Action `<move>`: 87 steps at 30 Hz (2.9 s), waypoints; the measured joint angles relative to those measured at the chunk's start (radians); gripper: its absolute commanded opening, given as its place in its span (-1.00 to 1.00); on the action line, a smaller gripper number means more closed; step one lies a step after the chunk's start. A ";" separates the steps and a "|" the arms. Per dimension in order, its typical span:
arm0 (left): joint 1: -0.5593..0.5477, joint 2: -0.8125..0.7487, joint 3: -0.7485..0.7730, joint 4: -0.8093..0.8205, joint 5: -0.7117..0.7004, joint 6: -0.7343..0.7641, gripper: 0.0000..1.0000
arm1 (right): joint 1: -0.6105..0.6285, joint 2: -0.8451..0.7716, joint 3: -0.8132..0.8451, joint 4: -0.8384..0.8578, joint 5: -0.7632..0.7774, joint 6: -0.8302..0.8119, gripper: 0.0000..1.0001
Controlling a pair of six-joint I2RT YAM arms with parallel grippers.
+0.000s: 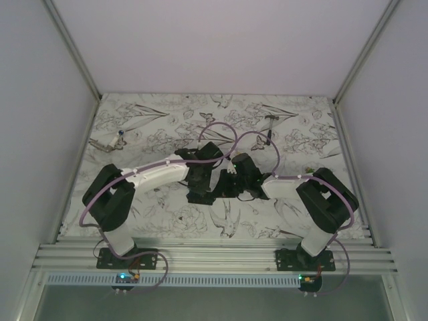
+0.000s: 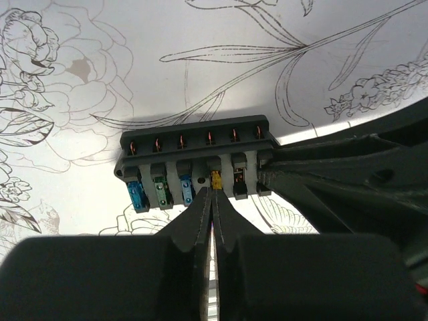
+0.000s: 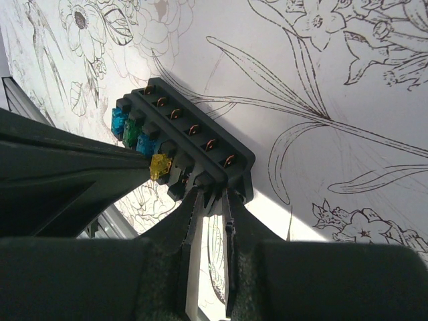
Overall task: Snap on the fuse box
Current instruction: Install the fuse at the fuse box base.
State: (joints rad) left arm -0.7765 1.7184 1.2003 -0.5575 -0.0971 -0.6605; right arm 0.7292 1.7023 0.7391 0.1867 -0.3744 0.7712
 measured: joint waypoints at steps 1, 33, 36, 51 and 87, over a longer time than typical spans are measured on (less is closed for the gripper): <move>0.001 0.007 0.000 -0.001 0.000 0.000 -0.94 | 0.000 0.000 0.000 0.000 0.000 0.000 -0.64; 0.054 0.002 -0.065 0.046 0.086 -0.063 -1.00 | 0.002 0.000 0.000 0.001 0.003 0.000 -0.65; 0.058 0.003 -0.066 0.047 0.094 -0.063 -1.00 | 0.002 0.000 0.000 0.001 0.003 0.000 -0.65; 0.065 0.009 -0.069 0.037 0.079 -0.065 -1.00 | 0.002 0.005 0.010 -0.012 0.000 -0.001 -0.65; 0.016 0.169 0.126 -0.148 0.035 -0.036 -1.00 | 0.005 0.002 -0.002 0.010 0.003 -0.001 -0.66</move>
State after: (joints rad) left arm -0.7605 1.8874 1.3262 -0.7055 -0.0616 -0.6964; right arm 0.7338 1.7046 0.7376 0.1963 -0.3714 0.7704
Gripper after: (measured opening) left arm 0.009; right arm 0.174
